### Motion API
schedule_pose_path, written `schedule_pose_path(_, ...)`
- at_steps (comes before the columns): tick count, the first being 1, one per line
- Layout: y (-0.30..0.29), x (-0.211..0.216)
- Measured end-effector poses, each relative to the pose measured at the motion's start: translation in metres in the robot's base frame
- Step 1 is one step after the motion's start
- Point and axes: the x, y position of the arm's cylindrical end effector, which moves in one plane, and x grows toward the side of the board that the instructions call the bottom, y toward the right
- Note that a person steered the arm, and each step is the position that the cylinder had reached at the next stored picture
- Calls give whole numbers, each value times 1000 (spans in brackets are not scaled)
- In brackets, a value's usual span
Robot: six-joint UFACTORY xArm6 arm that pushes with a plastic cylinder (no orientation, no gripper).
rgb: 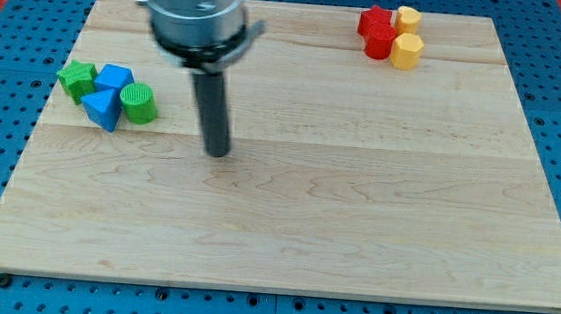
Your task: Move the arm to the top right of the yellow heart
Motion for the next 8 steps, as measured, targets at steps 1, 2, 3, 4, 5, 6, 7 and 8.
schedule_pose_path(1, 122, -20)
schedule_pose_path(2, 221, -68)
schedule_pose_path(3, 301, -137)
schedule_pose_path(4, 350, -210)
schedule_pose_path(5, 329, -265)
schedule_pose_path(6, 320, -267)
schedule_pose_path(7, 309, -267)
schedule_pose_path(8, 298, -267)
